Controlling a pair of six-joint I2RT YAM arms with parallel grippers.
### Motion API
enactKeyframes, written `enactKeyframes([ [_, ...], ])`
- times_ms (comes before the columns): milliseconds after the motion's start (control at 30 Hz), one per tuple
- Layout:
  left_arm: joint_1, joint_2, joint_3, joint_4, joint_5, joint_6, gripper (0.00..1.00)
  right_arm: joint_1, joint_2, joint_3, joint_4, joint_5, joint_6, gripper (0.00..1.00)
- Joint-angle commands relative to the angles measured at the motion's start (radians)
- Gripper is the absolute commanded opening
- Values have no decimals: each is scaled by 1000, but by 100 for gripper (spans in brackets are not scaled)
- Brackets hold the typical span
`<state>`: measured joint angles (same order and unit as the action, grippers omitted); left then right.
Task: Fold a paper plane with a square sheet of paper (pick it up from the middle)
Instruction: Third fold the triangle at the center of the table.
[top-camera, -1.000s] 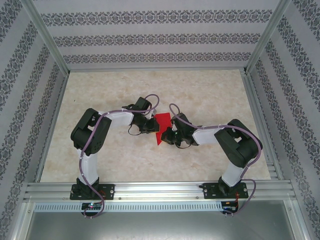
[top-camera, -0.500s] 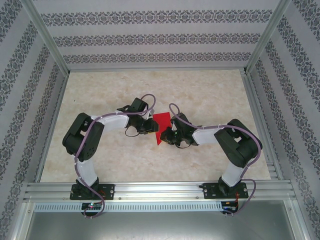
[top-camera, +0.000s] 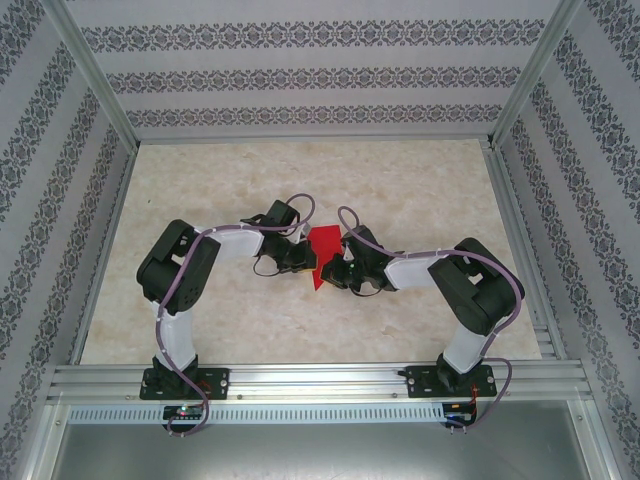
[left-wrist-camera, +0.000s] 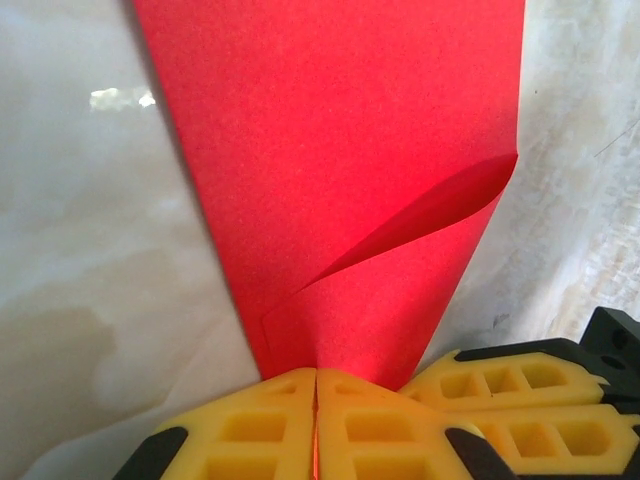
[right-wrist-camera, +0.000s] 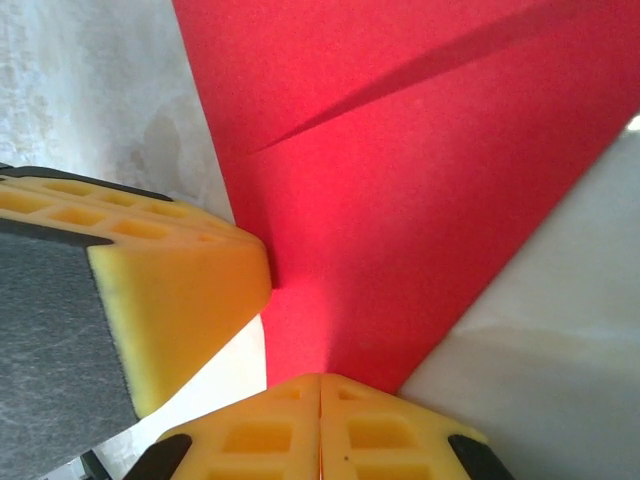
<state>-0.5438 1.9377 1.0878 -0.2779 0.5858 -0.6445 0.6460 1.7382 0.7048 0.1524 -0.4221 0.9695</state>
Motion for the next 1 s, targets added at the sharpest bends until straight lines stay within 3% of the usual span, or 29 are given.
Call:
enactKeyframes([
  [0,-14,27,21,-37,-70,4,8,14,-36,-8,48,-25,-32,8],
  [600,-13,25,3,-83,-171,-5,5,59,74,47,3,-44,-26,8],
  [967,-12,28,26,-111,-179,31,6,-16,-99,25,-53,27,-73,9],
])
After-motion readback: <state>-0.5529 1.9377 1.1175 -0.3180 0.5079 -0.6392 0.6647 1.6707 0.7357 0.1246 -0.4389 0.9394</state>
